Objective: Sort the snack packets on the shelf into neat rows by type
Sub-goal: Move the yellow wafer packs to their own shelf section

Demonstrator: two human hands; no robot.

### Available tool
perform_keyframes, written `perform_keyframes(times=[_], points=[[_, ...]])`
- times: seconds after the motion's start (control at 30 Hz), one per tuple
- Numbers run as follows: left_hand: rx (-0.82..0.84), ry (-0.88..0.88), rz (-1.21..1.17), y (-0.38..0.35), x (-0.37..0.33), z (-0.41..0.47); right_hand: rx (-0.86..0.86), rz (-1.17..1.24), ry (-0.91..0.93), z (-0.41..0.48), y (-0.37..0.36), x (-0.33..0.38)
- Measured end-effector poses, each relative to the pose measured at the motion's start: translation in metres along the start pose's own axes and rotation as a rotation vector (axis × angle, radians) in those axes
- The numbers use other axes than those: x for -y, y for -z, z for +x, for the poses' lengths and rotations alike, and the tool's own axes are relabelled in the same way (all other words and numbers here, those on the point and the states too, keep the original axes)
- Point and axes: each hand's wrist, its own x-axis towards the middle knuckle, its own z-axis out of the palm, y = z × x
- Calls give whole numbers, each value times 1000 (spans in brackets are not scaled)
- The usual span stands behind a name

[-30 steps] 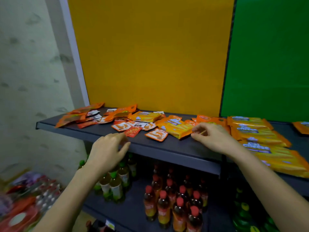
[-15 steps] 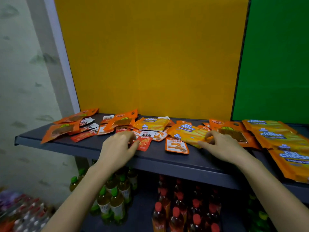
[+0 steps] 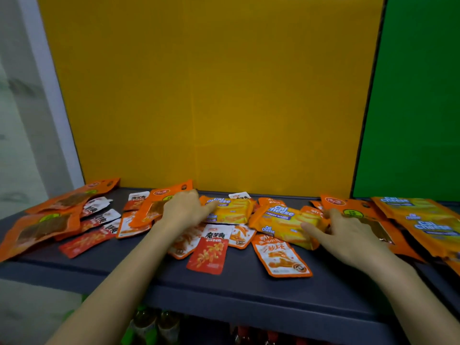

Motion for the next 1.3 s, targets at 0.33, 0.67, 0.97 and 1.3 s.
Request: perform_keyframes(times=[0.33, 0.67, 0.97, 1.3], points=[[319, 65, -305, -8, 9, 36, -4, -61, -98, 10, -14, 24], [441, 91, -580, -11, 11, 39, 72, 410, -243, 25, -16, 24], [490, 40, -758, -9, 14, 35, 99, 615, -360, 28, -16, 28], [466, -33, -1082, -4, 19, 29, 2, 796, -402, 20, -12, 41]])
